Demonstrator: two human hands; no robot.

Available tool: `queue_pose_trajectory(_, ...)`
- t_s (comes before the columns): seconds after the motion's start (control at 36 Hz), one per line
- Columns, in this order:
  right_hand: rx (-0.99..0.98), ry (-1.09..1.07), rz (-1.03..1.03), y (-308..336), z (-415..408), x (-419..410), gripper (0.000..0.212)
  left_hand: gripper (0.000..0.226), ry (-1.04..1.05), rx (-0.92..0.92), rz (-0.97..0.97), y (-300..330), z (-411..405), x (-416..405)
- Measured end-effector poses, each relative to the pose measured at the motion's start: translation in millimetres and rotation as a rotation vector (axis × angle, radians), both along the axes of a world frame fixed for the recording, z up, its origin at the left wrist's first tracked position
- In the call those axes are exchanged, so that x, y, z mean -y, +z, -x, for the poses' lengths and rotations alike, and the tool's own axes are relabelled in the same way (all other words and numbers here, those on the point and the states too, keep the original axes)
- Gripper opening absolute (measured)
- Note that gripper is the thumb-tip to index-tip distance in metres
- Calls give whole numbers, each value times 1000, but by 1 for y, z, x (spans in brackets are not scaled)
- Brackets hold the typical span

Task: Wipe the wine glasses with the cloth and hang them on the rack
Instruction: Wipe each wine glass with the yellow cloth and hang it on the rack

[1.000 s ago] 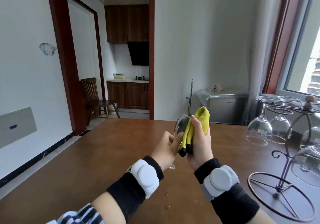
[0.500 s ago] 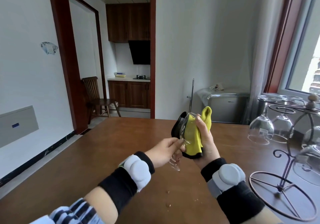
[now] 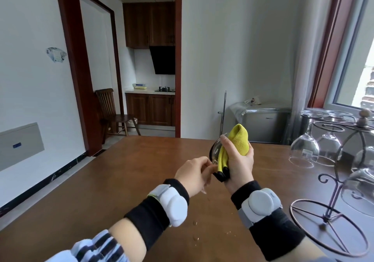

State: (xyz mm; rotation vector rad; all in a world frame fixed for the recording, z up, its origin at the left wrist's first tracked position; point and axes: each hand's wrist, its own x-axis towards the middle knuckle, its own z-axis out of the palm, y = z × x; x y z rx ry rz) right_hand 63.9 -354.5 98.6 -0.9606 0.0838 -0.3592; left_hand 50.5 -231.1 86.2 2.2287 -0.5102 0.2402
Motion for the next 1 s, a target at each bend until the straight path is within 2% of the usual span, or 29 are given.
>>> queue_pose_trajectory(0.06, 36, 156, -27, 2, 4, 7, 65, 28, -191, -280, 224, 3, -1, -3)
queue_pose_trajectory(0.11, 57, 364, -61, 2, 6, 13, 58, 30, -296, -384, 313, 4, 0, -4)
queue_pose_trajectory(0.22, 129, 643, -137, 1, 5, 18, 82, 29, -390, -479, 440, -3, 5, -3)
queue_pose_trajectory(0.33, 191, 621, -130, 3, 0, 16, 92, 26, -398, -443, 512, -6, 7, -4)
queue_pose_trajectory(0.39, 172, 546, -87, 5, 0, 15, 85, 28, -349, -391, 504, -4, 8, -4)
queue_pose_trajectory(0.47, 140, 397, -59, 6, 3, 12, 57, 33, -241, -316, 424, -1, 8, -2)
queue_pose_trajectory(0.56, 121, 212, 34, 5, 5, 5, 67, 36, -66, -149, 226, -2, 5, -3)
queue_pose_trajectory(0.67, 68, 14, 28, -2, 5, -7, 79, 27, 145, 185, -217, 2, 8, -2)
queue_pose_trajectory(0.69, 53, -6, 6, -2, 5, -9, 82, 26, 178, 236, -304, 2, 8, -1)
queue_pose_trajectory(0.75, 34, -43, -13, -1, 6, -12, 82, 25, 191, 246, -348, 1, 7, -2)
queue_pose_trajectory(0.81, 40, -60, 1, -1, 6, -10, 75, 23, 107, 142, -224, 0, 5, -5)
queue_pose_trajectory(0.92, 74, 82, 0, 1, 8, -3, 64, 29, -236, -300, 179, 5, 4, -11)
queue_pose_trajectory(1.0, 92, 228, -91, 1, 10, 1, 57, 27, -293, -438, 314, 5, 8, -14)
